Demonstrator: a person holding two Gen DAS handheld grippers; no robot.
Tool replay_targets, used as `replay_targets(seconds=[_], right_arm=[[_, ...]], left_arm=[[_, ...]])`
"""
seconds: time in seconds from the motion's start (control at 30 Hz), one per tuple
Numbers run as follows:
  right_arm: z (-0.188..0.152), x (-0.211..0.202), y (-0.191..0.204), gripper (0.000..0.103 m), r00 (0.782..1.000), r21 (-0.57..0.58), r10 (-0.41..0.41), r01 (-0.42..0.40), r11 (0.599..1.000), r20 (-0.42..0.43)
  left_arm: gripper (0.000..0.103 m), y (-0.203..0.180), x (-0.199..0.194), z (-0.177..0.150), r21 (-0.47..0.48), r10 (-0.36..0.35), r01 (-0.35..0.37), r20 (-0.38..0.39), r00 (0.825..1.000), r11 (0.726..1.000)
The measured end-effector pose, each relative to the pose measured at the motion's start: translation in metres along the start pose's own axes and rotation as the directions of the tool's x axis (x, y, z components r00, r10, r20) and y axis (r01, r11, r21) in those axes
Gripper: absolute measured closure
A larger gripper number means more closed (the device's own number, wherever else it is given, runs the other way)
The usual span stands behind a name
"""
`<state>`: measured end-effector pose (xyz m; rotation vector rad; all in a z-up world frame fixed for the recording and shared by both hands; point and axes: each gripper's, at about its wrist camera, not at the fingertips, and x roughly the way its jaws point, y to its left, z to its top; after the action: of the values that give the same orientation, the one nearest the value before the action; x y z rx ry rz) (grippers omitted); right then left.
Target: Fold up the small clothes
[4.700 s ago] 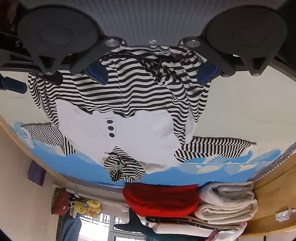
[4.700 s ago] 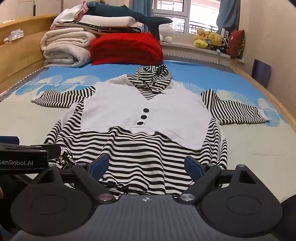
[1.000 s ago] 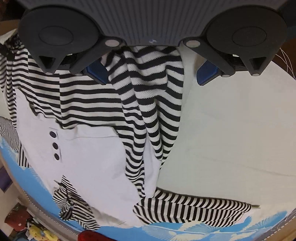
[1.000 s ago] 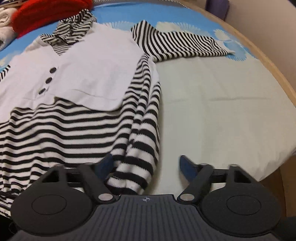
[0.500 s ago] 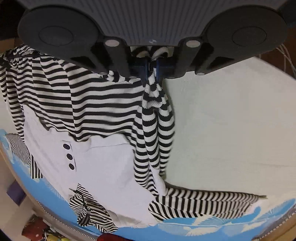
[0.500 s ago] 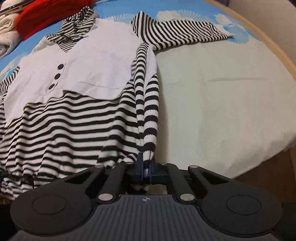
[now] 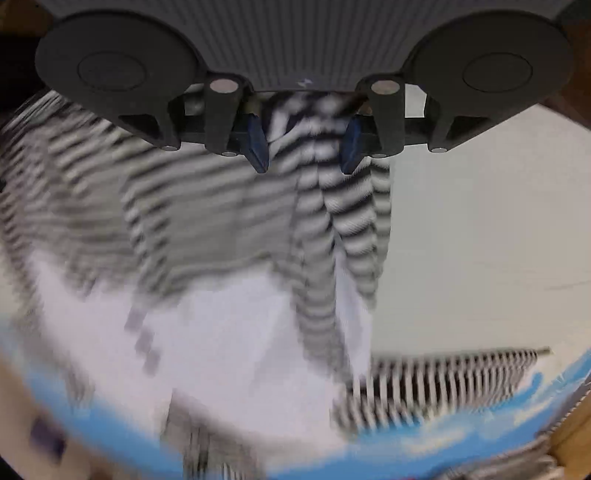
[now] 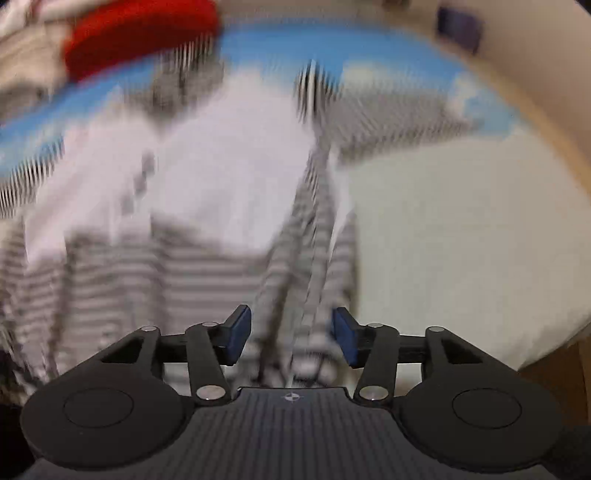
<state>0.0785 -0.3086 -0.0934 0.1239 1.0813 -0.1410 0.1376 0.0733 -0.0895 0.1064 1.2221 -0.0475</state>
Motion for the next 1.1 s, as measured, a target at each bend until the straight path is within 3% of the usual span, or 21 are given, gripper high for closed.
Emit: replay_targets(seconds=[0.07,0.13,0.27,0.37,0.47,0.57,0.67,0.7,0.73,0.8,0.83,0.9,1.0,1.1], right_arm=[[-0.005,0.023,0.0,0.051,0.99,-0.023,-0.059,0.056,0.998,-0.129],[0.001,0.02,-0.003,0.051,0.991,0.019,-0.075,0.077,0.997,-0.109],[0.022,-0.017,0.003,0.05,0.992,0.037,-0.066,0.063,0.997,0.103],[0.028,-0.039,0.009,0.05,0.972,0.029,-0.055,0.05,0.998,0.228],[0.033,-0.051,0.017,0.05,0.956,0.015,-0.043,0.041,0.999,0.291],[0.029,-0.065,0.03,0.05,0.931,-0.008,-0.037,0.043,0.999,0.363],[0.027,-0.07,0.039,0.048,0.913,-0.01,-0.015,0.021,1.0,0.408],[0.029,-0.072,0.041,0.045,0.908,-0.007,-0.009,0.013,1.0,0.42],[0.031,-0.073,0.044,0.041,0.901,-0.003,0.0,0.001,1.0,0.434],[0.032,-0.073,0.048,0.039,0.892,-0.003,0.017,-0.017,1.0,0.452],[0.033,-0.072,0.052,0.039,0.89,-0.013,0.018,-0.014,1.0,0.456],[0.034,-0.07,0.06,0.039,0.887,-0.034,0.011,0.006,0.999,0.462],[0.036,-0.07,0.069,0.039,0.886,-0.059,0.014,0.016,0.998,0.464],[0.041,-0.072,0.075,0.039,0.881,-0.068,0.003,0.033,0.997,0.473]], left_arm=[[0.056,-0.002,0.001,0.001,0.004,0.037,-0.037,0.003,0.999,0.999],[0.055,0.0,-0.019,0.008,-0.016,0.016,-0.015,0.092,0.996,1.0],[0.036,0.0,-0.05,0.013,-0.041,0.011,0.0,0.256,0.967,0.999],[0.036,-0.004,-0.058,0.02,-0.059,0.034,-0.016,0.311,0.95,0.998],[0.034,-0.003,-0.075,0.015,-0.076,0.079,-0.053,0.399,0.914,0.996],[0.02,-0.005,-0.099,0.021,-0.11,0.137,-0.096,0.474,0.87,0.989],[0.02,-0.001,-0.128,0.048,-0.157,0.146,-0.082,0.462,0.875,0.984],[0.017,0.001,-0.14,0.058,-0.157,0.135,-0.064,0.498,0.857,0.985],[0.014,0.003,-0.151,0.071,-0.156,0.146,-0.072,0.543,0.827,0.985],[0.011,0.007,-0.16,0.095,-0.17,0.201,-0.123,0.591,0.781,0.978],[0.011,0.01,-0.161,0.107,-0.176,0.216,-0.136,0.597,0.772,0.975],[0.011,0.02,-0.158,0.136,-0.206,0.236,-0.138,0.598,0.766,0.969],[0.015,0.033,-0.147,0.171,-0.217,0.258,-0.155,0.62,0.741,0.964],[0.024,0.042,-0.131,0.197,-0.184,0.244,-0.163,0.628,0.739,0.969]])
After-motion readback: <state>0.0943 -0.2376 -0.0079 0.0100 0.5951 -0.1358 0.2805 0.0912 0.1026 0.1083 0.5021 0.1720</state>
